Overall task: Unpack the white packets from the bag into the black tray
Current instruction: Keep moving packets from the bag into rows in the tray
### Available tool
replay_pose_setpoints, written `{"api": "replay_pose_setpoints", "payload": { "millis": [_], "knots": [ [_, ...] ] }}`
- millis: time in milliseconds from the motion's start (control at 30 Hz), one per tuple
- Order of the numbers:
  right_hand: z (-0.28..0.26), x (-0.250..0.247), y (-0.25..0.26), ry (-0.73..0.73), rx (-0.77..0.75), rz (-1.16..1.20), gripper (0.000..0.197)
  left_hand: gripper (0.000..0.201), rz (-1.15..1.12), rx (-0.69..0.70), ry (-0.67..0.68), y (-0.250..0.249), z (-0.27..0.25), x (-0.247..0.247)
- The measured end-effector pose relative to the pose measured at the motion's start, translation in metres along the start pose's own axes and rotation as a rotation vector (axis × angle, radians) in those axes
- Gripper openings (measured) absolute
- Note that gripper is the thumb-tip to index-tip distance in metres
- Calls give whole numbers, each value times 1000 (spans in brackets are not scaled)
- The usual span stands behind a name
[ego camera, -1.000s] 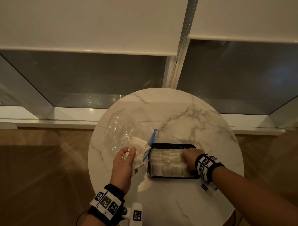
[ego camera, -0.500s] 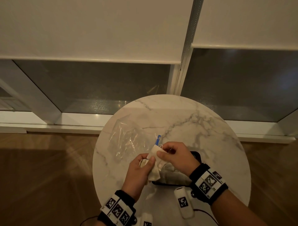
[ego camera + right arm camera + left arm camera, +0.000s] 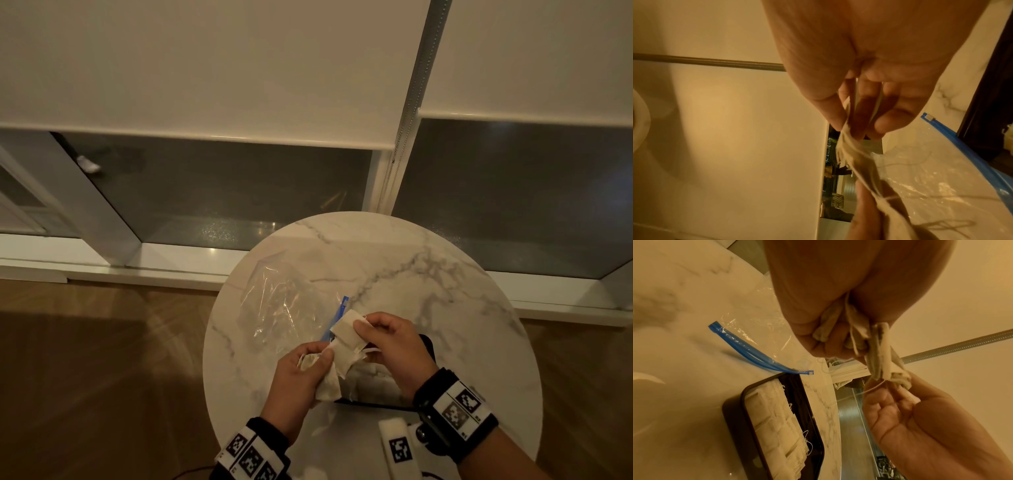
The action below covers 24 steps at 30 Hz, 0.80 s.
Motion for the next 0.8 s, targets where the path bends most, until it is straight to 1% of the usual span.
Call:
{"api": "replay_pose_setpoints", "payload": {
  "millis": [133, 200, 233, 300, 333, 400, 467, 533, 633, 800],
  "knots": [
    [3, -15, -9, -53, 58, 77, 10, 9, -38, -54, -83, 9, 3, -21],
    [8, -24, -16, -78, 80, 53, 9, 12, -82, -61, -124, 11, 4, -32],
    [11, -29, -23, -105, 89, -25, 8, 15, -104, -66, -147, 12, 3, -38],
    [20, -36, -40, -113, 95, -297, 7, 18, -146, -70, -191, 13, 3, -49],
    [24, -35, -51, -82, 103, -430, 8, 19, -155, -67, -200, 12, 3, -54],
    [32, -28, -79, 29, 132, -629, 10, 19, -166, -61, -202, 12, 3, -60],
    [36, -21, -106, 133, 166, -774, 14, 20, -174, -58, -204, 12, 2, -65],
    [39, -19, -122, 180, 183, -882, 11, 20, -180, -61, -208, 14, 1, -69],
    [42, -19, -131, 182, 199, -957, 11, 22, -157, -63, -218, 17, -1, -74],
    [45, -9, -131, 223, 159, -1008, 13, 19, -138, -61, -238, 22, -4, -82]
  ]
}}
Point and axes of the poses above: each hand's wrist, its own z-axis towards the middle knuckle, its own x-axis out of the palm, y = z × x, the point moved 8 cm from there along z, towards the middle knuckle, and after that the axes turned 3 degrees about -x, right-handed, at the moved point
